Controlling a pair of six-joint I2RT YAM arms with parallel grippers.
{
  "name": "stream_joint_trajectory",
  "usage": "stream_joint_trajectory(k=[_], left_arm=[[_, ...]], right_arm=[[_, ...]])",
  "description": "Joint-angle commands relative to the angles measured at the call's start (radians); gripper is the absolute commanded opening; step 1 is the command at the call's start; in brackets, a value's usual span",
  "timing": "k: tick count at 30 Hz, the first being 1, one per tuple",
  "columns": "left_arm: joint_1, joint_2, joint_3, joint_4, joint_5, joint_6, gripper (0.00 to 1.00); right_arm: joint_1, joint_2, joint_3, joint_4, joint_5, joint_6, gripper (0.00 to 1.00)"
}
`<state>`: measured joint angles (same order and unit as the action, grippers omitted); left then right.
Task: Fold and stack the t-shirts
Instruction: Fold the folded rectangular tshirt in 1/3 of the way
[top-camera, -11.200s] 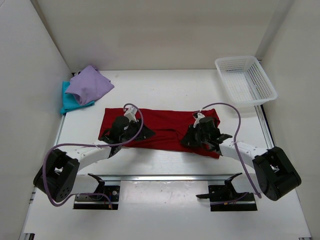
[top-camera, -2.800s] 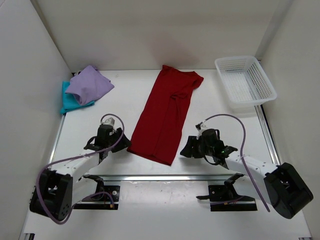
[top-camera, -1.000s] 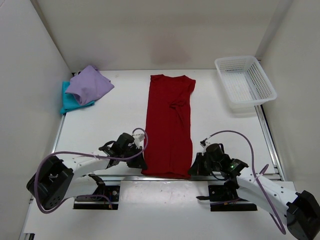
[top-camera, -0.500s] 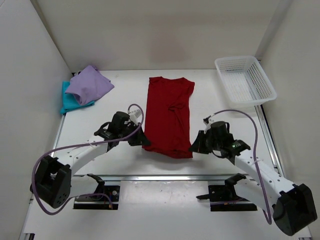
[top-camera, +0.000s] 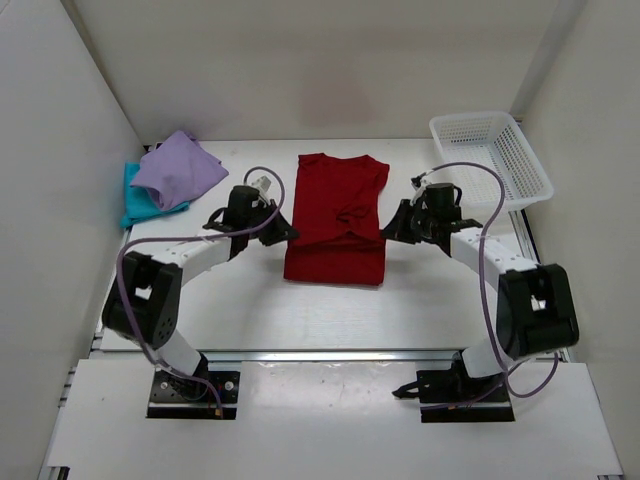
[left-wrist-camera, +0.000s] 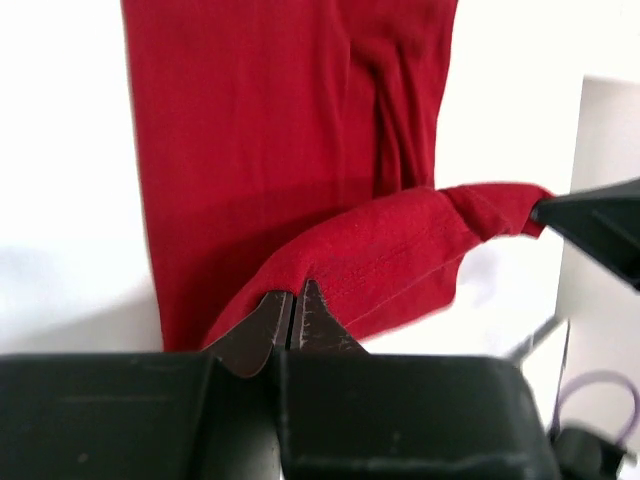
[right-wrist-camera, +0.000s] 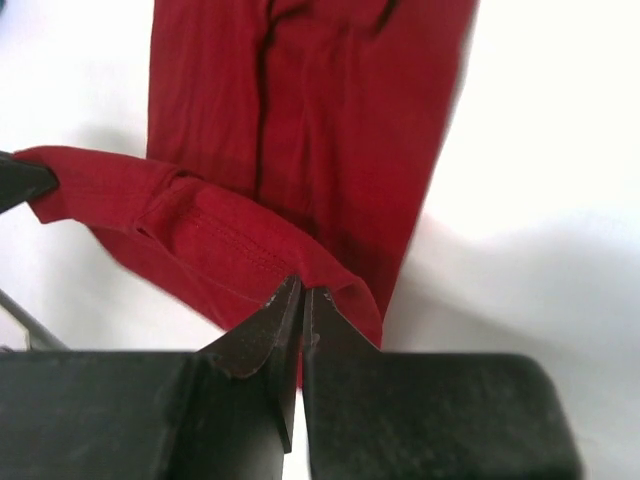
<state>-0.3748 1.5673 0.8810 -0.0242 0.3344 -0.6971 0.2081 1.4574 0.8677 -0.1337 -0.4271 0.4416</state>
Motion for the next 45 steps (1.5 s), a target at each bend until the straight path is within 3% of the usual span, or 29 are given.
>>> stream_joint_trajectory(k=[1, 6, 11, 16, 18, 23, 27, 29, 32, 35, 38, 45], left_arm=[[0.031, 0.071, 0.101, 0.052, -0.046, 0.01, 0.0], [0.037, 0.227, 0.18, 0.069, -0.006, 0.002, 0.0], [0.05, 0.28, 0.211, 0.116, -0.023, -0.005, 0.02], [0.039, 0.324, 0.257, 0.124, -0.034, 0.007, 0.09], [0.06, 0.332, 0.239, 0.156, 0.003, -0.022, 0.18], [0.106, 0.185, 0.13, 0.222, 0.039, -0.113, 0.35], [0.09, 0.031, 0.058, 0.213, -0.058, -0.094, 0.42], [0.073, -0.035, 0.021, 0.221, -0.061, -0.102, 0.38], [0.001, -0.079, -0.091, 0.256, -0.072, -0.12, 0.33], [-0.096, -0.066, -0.157, 0.32, -0.092, -0.133, 0.28], [-0.11, -0.012, -0.178, 0.358, -0.078, -0.156, 0.24], [-0.139, 0.037, -0.241, 0.402, -0.061, -0.168, 0.23]], right_arm=[[-0.035, 0.084, 0.077, 0.101, -0.044, -0.03, 0.0], [-0.05, 0.208, 0.132, 0.128, -0.05, -0.034, 0.0], [-0.056, 0.297, 0.195, 0.174, -0.059, -0.032, 0.0], [-0.059, 0.323, 0.221, 0.194, -0.052, -0.017, 0.01], [-0.053, 0.339, 0.237, 0.178, -0.035, -0.029, 0.06], [-0.049, 0.262, 0.215, 0.171, -0.029, -0.021, 0.28], [-0.018, 0.128, 0.201, 0.143, 0.071, -0.061, 0.32], [0.029, 0.078, 0.188, 0.112, 0.14, -0.087, 0.27], [0.135, 0.058, 0.15, 0.112, 0.176, -0.104, 0.02], [0.23, 0.128, 0.126, 0.16, 0.14, -0.099, 0.0], [0.272, 0.202, 0.155, 0.172, 0.153, -0.104, 0.0], [0.321, 0.311, 0.189, 0.216, 0.14, -0.09, 0.0]])
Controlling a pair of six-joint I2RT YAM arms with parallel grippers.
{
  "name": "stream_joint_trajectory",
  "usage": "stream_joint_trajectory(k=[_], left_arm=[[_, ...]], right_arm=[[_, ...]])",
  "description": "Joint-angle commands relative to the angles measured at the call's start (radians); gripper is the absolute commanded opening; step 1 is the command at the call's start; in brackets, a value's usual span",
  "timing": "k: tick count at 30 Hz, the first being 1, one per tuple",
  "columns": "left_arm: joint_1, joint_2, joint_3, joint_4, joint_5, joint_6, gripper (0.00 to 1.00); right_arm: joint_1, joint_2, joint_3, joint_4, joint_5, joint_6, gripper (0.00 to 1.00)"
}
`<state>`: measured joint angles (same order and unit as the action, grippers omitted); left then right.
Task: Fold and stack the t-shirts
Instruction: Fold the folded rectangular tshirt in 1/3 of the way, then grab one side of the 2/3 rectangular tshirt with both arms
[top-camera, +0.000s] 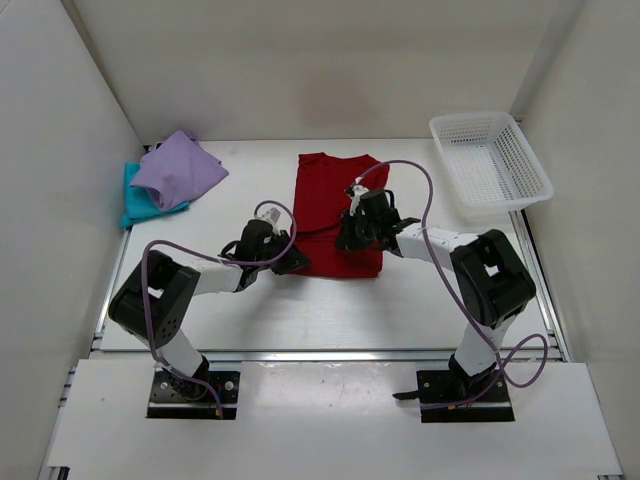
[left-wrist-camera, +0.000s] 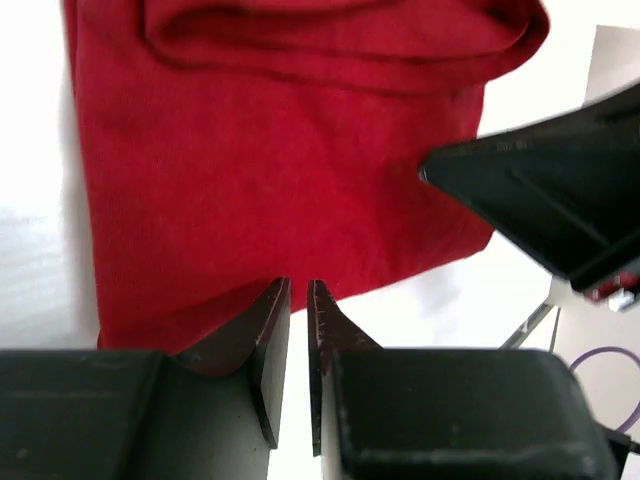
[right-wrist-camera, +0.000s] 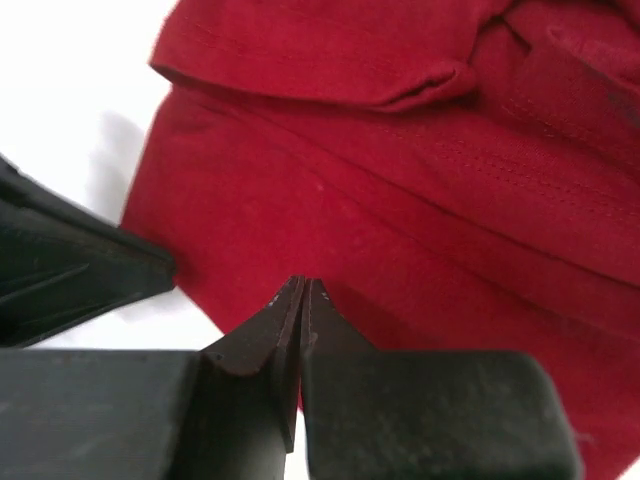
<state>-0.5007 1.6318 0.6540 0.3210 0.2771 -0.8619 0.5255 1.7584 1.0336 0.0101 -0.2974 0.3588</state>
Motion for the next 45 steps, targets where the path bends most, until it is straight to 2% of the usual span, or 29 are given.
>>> stream_joint_trajectory(k=[1, 8, 17, 20, 24, 29, 32, 35, 41, 45], left_arm=[[-0.004, -0.026, -0.028, 0.061, -0.007, -0.003, 0.24], [0.011, -0.004, -0.105, 0.105, -0.006, -0.008, 0.23], [0.019, -0.006, -0.149, 0.082, -0.039, 0.008, 0.21], [0.031, -0.016, -0.171, 0.112, -0.007, -0.012, 0.21], [0.002, -0.078, -0.157, 0.081, -0.013, -0.014, 0.2], [-0.001, -0.121, -0.133, 0.069, -0.045, -0.006, 0.22], [0.033, -0.118, -0.122, 0.073, -0.015, -0.019, 0.22], [0.059, -0.119, -0.119, 0.104, -0.013, -0.04, 0.22], [0.073, -0.018, -0.016, 0.118, -0.007, -0.048, 0.22], [0.099, 0.066, 0.003, 0.107, -0.003, -0.037, 0.22]], right_arm=[[0.004, 0.022, 0.025, 0.08, 0.003, 0.0, 0.0], [-0.001, 0.136, 0.045, 0.145, 0.001, 0.043, 0.0], [-0.038, 0.19, 0.058, 0.272, 0.119, 0.1, 0.0], [-0.065, 0.242, 0.141, 0.301, 0.164, 0.106, 0.0], [-0.114, 0.293, 0.339, 0.217, 0.222, 0.08, 0.0], [-0.163, 0.202, 0.369, 0.202, 0.208, 0.089, 0.0], [-0.159, 0.121, 0.269, 0.202, 0.156, 0.072, 0.01], [-0.15, -0.001, 0.062, 0.27, 0.094, 0.098, 0.0], [-0.146, -0.195, -0.314, 0.332, 0.038, 0.173, 0.0], [-0.182, -0.208, -0.412, 0.375, 0.015, 0.19, 0.0]])
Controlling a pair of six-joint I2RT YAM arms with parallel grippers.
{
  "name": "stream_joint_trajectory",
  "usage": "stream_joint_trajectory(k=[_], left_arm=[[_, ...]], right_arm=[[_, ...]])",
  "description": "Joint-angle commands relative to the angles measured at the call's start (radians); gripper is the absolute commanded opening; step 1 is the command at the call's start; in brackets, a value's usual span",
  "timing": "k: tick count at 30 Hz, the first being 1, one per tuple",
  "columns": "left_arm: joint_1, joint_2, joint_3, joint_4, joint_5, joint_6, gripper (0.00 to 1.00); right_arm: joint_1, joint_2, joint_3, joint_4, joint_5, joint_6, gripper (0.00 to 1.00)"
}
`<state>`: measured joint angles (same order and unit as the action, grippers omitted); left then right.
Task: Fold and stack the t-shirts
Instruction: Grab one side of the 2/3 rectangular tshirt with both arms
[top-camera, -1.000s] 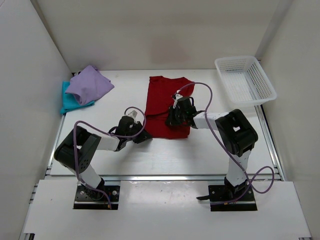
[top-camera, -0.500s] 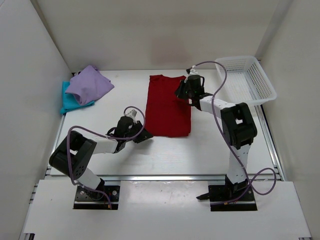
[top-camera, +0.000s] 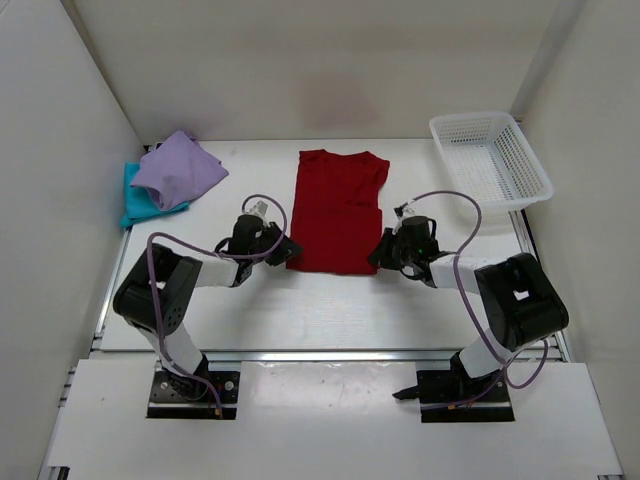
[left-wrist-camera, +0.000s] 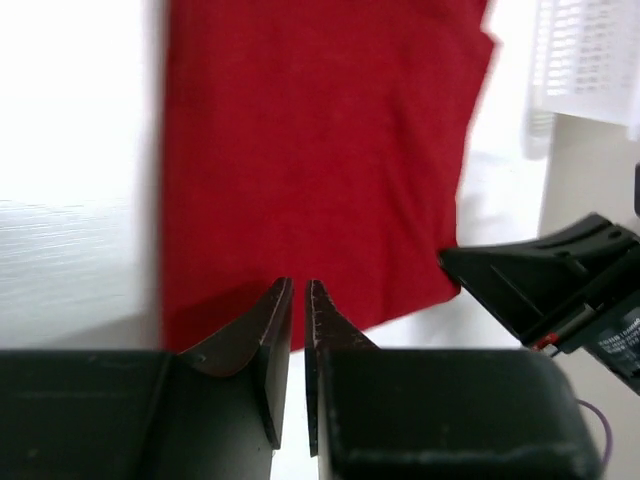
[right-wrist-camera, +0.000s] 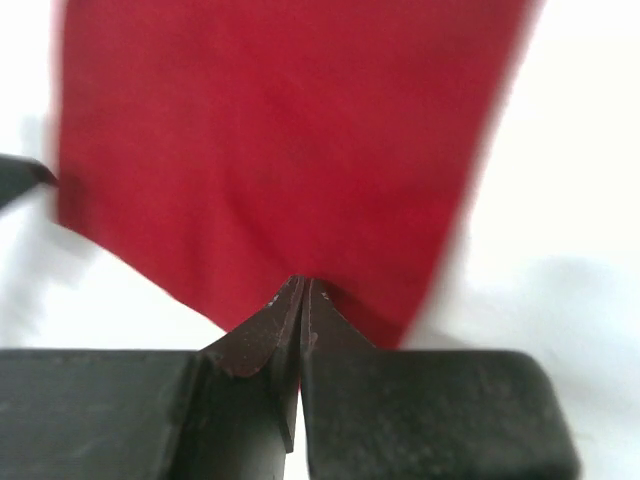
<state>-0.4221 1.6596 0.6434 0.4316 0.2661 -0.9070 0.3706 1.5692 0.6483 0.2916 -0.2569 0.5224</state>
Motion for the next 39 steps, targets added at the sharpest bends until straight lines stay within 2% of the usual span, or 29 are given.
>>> stream_joint_trajectory(k=[1, 6, 11, 13, 15, 17, 20, 21, 22, 23, 27, 29, 30, 31, 32, 34, 35, 39], left_arm=[[0.026, 0.058, 0.0, 0.005, 0.025, -0.007, 0.21], [0.088, 0.089, -0.083, 0.059, 0.056, -0.043, 0.19], [0.08, 0.002, -0.114, 0.055, 0.062, -0.038, 0.21], [0.071, -0.055, -0.122, 0.021, 0.047, -0.021, 0.23], [0.066, -0.125, -0.126, -0.011, 0.027, 0.0, 0.3], [0.083, -0.21, -0.143, -0.086, -0.031, 0.029, 0.42], [0.112, -0.222, -0.174, -0.114, -0.054, 0.046, 0.56], [0.106, -0.213, -0.171, -0.122, -0.053, 0.052, 0.79], [0.092, -0.201, -0.171, -0.135, -0.051, 0.057, 0.86], [0.076, -0.175, -0.15, -0.139, -0.047, 0.062, 0.99], [0.059, -0.097, -0.134, -0.114, -0.056, 0.062, 0.99], [0.074, -0.054, -0.139, -0.073, -0.004, 0.045, 0.89], [0.08, -0.034, -0.139, -0.054, 0.021, 0.031, 0.8], [0.085, -0.023, -0.139, -0.044, 0.025, 0.022, 0.75], [0.085, -0.017, -0.142, -0.031, 0.03, 0.013, 0.61], [0.074, -0.02, -0.146, -0.028, 0.025, 0.017, 0.55], [0.066, -0.018, -0.143, -0.046, 0.012, 0.032, 0.45], [0.062, -0.023, -0.133, -0.065, 0.007, 0.04, 0.38]], right_arm=[[-0.039, -0.002, -0.036, 0.084, -0.019, 0.024, 0.0], [-0.058, 0.002, -0.133, 0.121, 0.001, 0.037, 0.0], [-0.079, -0.067, -0.148, 0.097, -0.041, 0.018, 0.0], [-0.078, -0.129, -0.145, 0.067, -0.027, 0.008, 0.04], [-0.078, -0.193, -0.154, 0.046, -0.025, -0.004, 0.14], [-0.093, -0.256, -0.191, 0.044, -0.07, 0.007, 0.25], [-0.084, -0.29, -0.233, 0.043, -0.087, 0.011, 0.33], [-0.084, -0.281, -0.245, 0.044, -0.087, 0.01, 0.38], [-0.082, -0.272, -0.248, 0.037, -0.097, 0.01, 0.44], [-0.078, -0.253, -0.257, 0.035, -0.111, 0.013, 0.46], [-0.088, -0.198, -0.256, 0.078, -0.139, 0.037, 0.5], [-0.107, -0.161, -0.26, 0.13, -0.188, 0.054, 0.47], [-0.105, -0.122, -0.259, 0.147, -0.197, 0.068, 0.44], [-0.108, -0.109, -0.257, 0.161, -0.199, 0.068, 0.43], [-0.108, -0.085, -0.256, 0.175, -0.203, 0.073, 0.41], [-0.113, -0.054, -0.254, 0.214, -0.203, 0.09, 0.39], [-0.113, -0.035, -0.243, 0.231, -0.212, 0.091, 0.37], [-0.118, -0.002, -0.239, 0.259, -0.219, 0.114, 0.32]])
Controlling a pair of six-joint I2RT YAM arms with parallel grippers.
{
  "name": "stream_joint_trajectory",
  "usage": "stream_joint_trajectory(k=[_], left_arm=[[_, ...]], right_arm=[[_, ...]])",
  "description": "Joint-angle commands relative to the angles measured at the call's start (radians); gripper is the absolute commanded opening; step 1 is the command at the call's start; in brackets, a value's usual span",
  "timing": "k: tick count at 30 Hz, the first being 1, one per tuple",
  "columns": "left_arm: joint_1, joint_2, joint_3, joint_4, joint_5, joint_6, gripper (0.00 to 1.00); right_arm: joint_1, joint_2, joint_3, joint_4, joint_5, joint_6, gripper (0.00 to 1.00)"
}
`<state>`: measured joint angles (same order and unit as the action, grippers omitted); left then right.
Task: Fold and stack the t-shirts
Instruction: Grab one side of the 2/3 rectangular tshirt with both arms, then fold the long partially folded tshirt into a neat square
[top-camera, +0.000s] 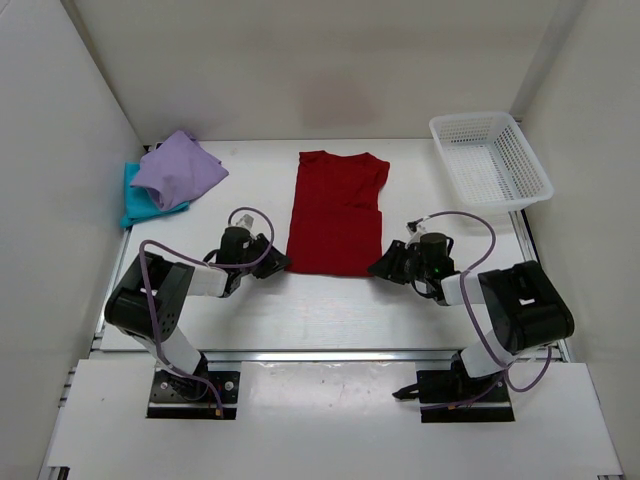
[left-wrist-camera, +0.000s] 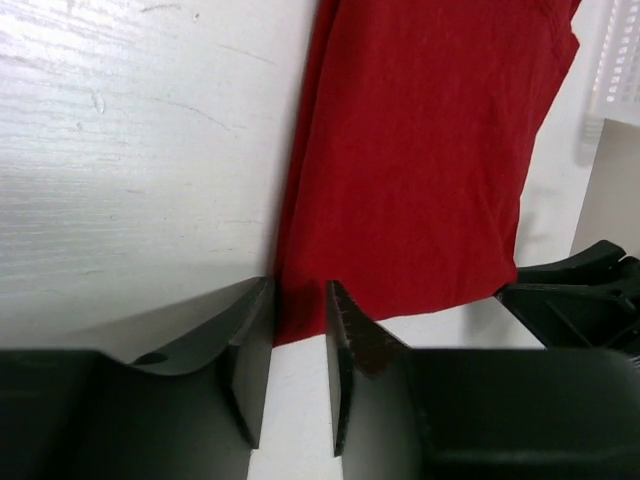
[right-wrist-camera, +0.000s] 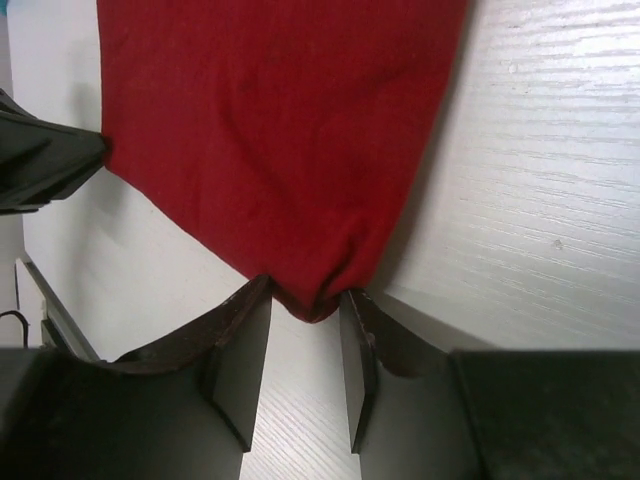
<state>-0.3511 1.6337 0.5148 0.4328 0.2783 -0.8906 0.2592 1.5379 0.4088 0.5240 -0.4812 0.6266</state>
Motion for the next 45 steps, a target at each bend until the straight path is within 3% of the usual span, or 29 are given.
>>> stream_joint_trajectory(k=[1, 2, 5, 7, 10, 12, 17, 23, 25, 28, 30, 32, 36, 39, 45], left_arm=[[-0.015, 0.006, -0.007, -0.069, -0.004, 0.027, 0.33], [-0.014, 0.003, -0.002, -0.083, -0.007, 0.036, 0.27], [-0.028, -0.003, -0.007, -0.098, -0.043, 0.051, 0.28], [-0.029, 0.002, -0.018, -0.095, -0.034, 0.048, 0.23], [-0.046, 0.014, -0.013, -0.085, -0.016, 0.038, 0.0], [-0.052, 0.002, -0.028, -0.077, 0.001, 0.03, 0.0], [-0.069, -0.115, -0.09, -0.144, -0.004, 0.064, 0.0], [-0.075, -0.345, -0.139, -0.503, -0.01, 0.266, 0.0], [-0.091, -0.444, -0.182, -0.622, -0.007, 0.294, 0.0], [-0.127, -0.604, -0.196, -0.759, -0.011, 0.294, 0.0], [-0.143, -0.69, -0.139, -0.818, -0.013, 0.275, 0.0], [-0.134, -0.686, -0.043, -0.816, -0.021, 0.262, 0.0], [-0.089, -0.498, 0.196, -0.677, 0.013, 0.236, 0.0], [-0.052, -0.326, 0.342, -0.574, 0.021, 0.185, 0.0], [-0.031, -0.023, 0.626, -0.525, -0.157, 0.196, 0.0]], right_arm=[[-0.009, 0.027, 0.005, 0.031, 0.01, 0.021, 0.32], [-0.008, 0.028, 0.008, 0.027, 0.012, 0.01, 0.32], [-0.002, 0.031, 0.021, 0.011, 0.02, 0.001, 0.28], [-0.008, 0.038, 0.025, 0.019, 0.02, 0.002, 0.22], [0.006, 0.027, 0.013, 0.025, 0.03, 0.002, 0.07], [0.018, 0.008, 0.004, 0.01, 0.02, -0.011, 0.01], [0.081, -0.113, -0.099, -0.062, 0.085, -0.021, 0.0], [0.247, -0.462, -0.286, -0.234, 0.18, 0.039, 0.0], [0.377, -0.58, -0.315, -0.384, 0.264, 0.102, 0.0], [0.462, -0.775, -0.298, -0.563, 0.288, 0.169, 0.0], [0.424, -0.876, -0.266, -0.634, 0.264, 0.17, 0.01], [0.311, -0.898, -0.2, -0.654, 0.201, 0.104, 0.0], [0.053, -0.72, 0.049, -0.635, 0.032, -0.056, 0.0], [-0.041, -0.531, 0.178, -0.595, 0.0, -0.125, 0.0], [-0.172, -0.111, 0.533, -0.535, -0.047, -0.177, 0.0]])
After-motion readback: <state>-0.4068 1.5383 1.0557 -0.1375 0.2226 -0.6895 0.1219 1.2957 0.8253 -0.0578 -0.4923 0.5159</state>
